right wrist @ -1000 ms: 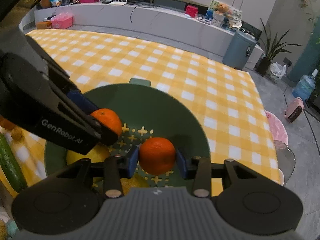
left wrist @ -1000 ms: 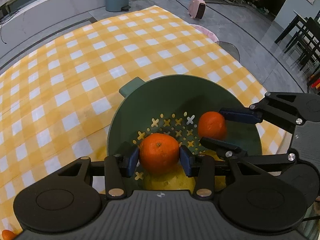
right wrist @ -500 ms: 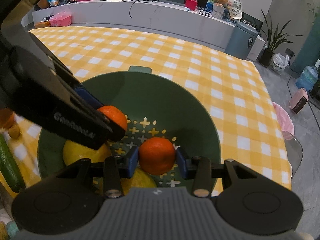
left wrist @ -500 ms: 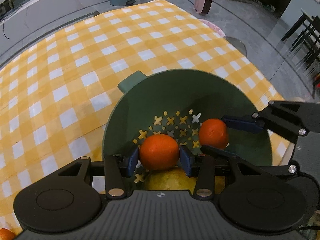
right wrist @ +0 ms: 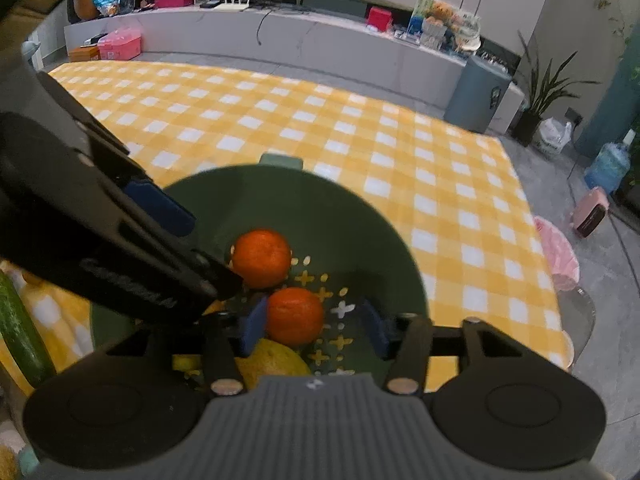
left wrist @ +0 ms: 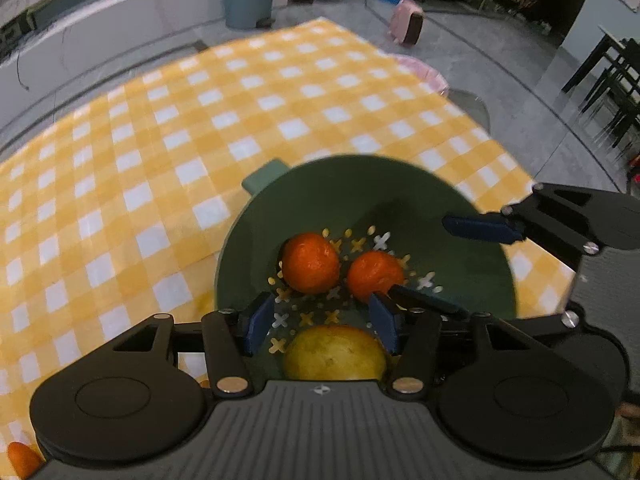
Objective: Organize fruits
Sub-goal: 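Withdraw both tools from the colander back over the remaining fruit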
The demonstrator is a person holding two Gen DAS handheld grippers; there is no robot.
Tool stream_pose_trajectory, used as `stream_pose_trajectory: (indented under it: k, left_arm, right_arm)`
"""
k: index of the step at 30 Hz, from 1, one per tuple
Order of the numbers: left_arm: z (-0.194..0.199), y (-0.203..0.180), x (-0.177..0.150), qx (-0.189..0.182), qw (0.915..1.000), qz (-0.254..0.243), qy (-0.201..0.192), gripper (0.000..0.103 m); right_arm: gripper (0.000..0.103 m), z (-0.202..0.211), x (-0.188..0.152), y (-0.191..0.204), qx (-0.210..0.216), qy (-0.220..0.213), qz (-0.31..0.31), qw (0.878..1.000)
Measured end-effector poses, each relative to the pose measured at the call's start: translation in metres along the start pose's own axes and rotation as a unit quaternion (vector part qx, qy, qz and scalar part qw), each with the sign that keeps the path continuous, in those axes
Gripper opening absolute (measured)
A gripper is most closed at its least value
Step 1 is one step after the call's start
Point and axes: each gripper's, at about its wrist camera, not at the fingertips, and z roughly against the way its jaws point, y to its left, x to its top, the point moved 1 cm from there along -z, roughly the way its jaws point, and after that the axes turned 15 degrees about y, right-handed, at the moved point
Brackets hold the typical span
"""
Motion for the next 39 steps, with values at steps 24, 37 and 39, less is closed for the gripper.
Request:
stream_pose_trajectory:
  k: [24,37,39]
  left_arm:
    - [0.137,0.014,-0.124,0.07,0.9921,0.007,-0.104,0.069]
    - [0.142,0.066,-0.172,0.07,0.9923,0.037,-0.095,0.069]
    - [0.141,0.075,-0.176,0.068,0.9924,0.043,-0.093,0.069]
  right_arm:
    - [0.079,0.124,-0.039,0.102,0.016,-0.129,-0.039,0.991]
    - [0.079,0.105,-0.045,0.158,0.049,-0.091,-0.04,0.994]
    - [0.079,0.101,-0.044,0.162,0.053,-0.088,-0.036,0.994]
